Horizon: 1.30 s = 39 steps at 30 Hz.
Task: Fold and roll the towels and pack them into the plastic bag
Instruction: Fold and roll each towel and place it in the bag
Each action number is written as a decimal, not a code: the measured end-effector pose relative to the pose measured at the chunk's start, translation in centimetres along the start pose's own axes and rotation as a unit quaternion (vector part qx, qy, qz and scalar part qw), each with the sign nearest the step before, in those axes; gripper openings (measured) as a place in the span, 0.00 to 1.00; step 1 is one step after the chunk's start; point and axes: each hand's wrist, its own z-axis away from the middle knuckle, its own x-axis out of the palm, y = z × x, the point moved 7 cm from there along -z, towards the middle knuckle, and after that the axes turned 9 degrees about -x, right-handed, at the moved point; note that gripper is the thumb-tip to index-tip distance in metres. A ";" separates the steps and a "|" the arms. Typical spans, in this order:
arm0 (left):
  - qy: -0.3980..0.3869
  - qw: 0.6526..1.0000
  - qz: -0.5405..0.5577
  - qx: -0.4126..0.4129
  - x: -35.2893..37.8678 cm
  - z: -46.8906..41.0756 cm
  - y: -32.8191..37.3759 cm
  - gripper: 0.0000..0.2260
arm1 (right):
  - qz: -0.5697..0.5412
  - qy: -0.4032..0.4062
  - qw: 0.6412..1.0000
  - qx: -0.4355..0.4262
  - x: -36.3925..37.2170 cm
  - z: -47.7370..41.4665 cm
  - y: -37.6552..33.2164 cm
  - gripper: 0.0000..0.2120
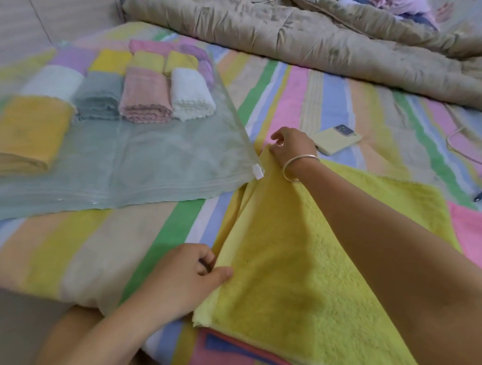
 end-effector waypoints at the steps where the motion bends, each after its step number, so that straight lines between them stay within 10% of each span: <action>1: 0.000 1.000 0.002 -0.001 -0.1 0.0 0.0 0.19 | 0.010 -0.005 0.999 -0.035 -0.1 0.3 -0.7 0.11; 10: 0.030 0.999 -0.035 0.008 -0.3 0.0 0.1 0.18 | 0.115 -0.163 0.935 -0.293 -0.2 6.0 -5.2 0.13; 19: 0.045 0.998 -0.043 0.013 -0.4 0.1 -0.2 0.19 | 0.240 -0.138 0.904 -0.325 0.0 6.5 -6.3 0.07; 30: 0.155 0.975 -0.160 0.017 -1.2 1.8 1.3 0.13 | 0.032 -0.037 0.981 -0.187 -2.1 10.1 -3.4 0.20; 34: 0.291 0.904 -0.230 0.212 0.5 5.7 6.6 0.16 | 0.012 -0.009 0.984 -0.179 -6.9 18.7 0.9 0.11; 39: 0.113 0.867 -0.199 0.443 9.7 10.1 12.2 0.06 | 0.011 0.025 0.991 -0.132 -12.1 31.4 6.2 0.03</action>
